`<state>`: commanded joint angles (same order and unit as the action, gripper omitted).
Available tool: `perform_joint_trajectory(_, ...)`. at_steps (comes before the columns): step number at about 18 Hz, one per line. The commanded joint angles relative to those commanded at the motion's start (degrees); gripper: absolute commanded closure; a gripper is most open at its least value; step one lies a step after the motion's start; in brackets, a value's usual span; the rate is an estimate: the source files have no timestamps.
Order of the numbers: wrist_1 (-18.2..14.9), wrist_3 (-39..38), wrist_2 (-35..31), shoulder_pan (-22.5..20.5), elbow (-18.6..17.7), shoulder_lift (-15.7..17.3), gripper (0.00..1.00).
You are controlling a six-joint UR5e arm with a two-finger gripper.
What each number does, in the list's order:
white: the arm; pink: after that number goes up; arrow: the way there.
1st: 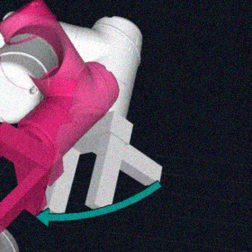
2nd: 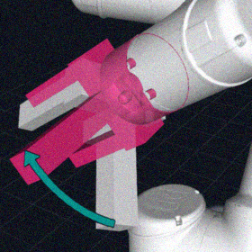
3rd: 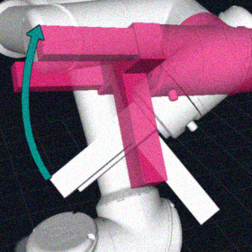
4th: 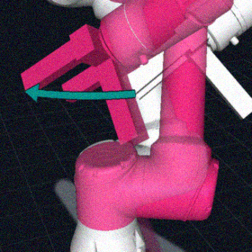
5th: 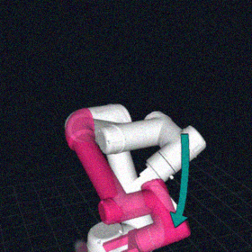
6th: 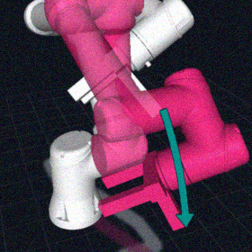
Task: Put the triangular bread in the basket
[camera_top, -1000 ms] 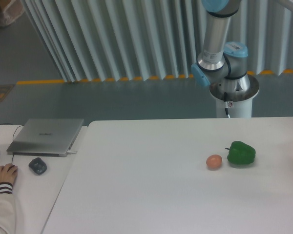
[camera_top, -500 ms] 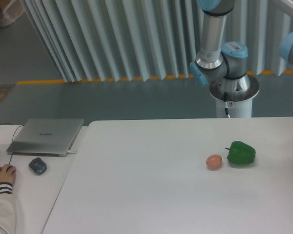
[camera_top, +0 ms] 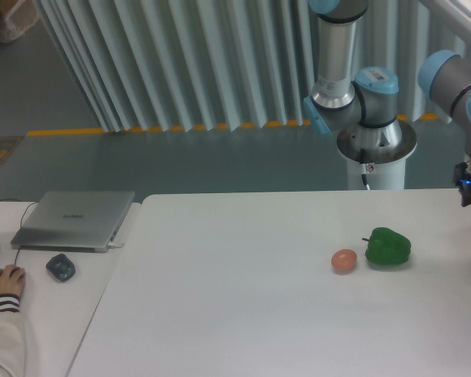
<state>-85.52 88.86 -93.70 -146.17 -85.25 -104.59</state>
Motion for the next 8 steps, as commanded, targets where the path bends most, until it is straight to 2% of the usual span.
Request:
perform_joint_trajectory(3, 0.3, -0.1, -0.3, 0.8, -2.1, 0.8, 0.0)
perform_joint_trajectory(8, 0.4, -2.6, 1.1, 1.8, -1.9, 1.4, 0.0)
